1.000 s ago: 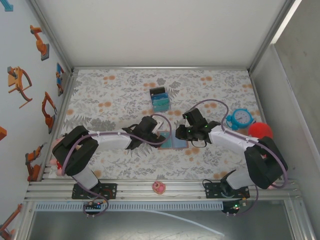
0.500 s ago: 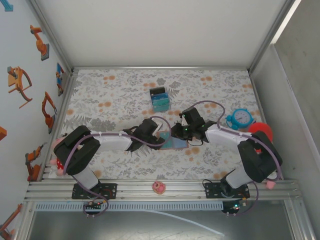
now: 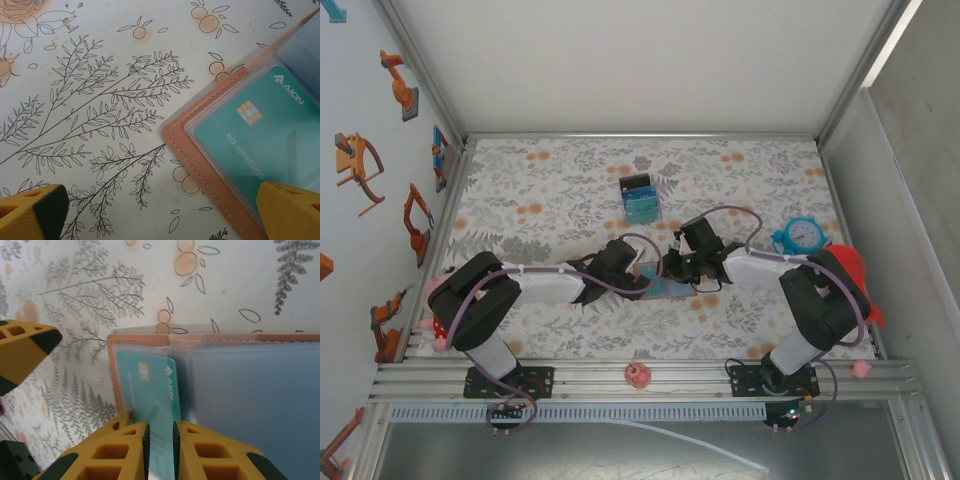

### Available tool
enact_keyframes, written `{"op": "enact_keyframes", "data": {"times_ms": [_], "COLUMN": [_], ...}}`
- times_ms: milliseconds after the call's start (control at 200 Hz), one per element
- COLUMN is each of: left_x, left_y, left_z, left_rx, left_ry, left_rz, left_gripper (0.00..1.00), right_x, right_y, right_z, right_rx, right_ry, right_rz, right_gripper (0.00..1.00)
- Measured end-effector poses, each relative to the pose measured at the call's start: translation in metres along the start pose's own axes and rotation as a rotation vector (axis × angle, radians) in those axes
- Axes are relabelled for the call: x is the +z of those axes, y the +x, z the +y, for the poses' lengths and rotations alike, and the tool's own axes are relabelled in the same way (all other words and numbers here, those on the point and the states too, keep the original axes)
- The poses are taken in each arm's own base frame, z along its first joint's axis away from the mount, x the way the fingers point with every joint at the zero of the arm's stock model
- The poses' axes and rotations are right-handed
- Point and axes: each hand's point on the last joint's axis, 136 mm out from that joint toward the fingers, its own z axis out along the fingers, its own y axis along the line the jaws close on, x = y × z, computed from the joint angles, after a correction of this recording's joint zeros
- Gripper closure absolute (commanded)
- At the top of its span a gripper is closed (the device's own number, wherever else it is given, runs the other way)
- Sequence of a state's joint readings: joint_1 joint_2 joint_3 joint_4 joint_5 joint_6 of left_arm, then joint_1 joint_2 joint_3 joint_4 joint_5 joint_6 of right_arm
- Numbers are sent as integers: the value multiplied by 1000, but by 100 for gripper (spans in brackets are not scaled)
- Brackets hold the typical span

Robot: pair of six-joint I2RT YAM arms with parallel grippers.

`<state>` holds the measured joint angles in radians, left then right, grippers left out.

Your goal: Take the credit cards out of the card holder

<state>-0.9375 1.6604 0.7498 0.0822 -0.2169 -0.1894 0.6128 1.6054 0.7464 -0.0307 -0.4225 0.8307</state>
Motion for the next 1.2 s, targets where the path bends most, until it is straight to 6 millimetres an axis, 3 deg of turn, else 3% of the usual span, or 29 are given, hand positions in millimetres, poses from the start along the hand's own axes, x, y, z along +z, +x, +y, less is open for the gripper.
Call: {"op": "enact_keyframes", "data": {"times_ms": [371,761,947,1202], "left_x": [0,-1,-1,-2], "left_y": [0,2,2,1], "left_z": [0,3,4,3], "left_rx": [-1,1,2,6], "left_ry": [-8,-21,-27,-29], "left_rz": [-2,5,8,21], "left_gripper": [3,3,3,3], "right_x": [11,15,11,8], "right_y": [4,3,2,4], "right_z": [-9,-4,-1,-4], "right_rx": [11,-5,-18,-21], "right_ry": [12,-26,-48,-59], "right_rz": [25,21,5,6], "right_gripper": [84,91,99,97]}}
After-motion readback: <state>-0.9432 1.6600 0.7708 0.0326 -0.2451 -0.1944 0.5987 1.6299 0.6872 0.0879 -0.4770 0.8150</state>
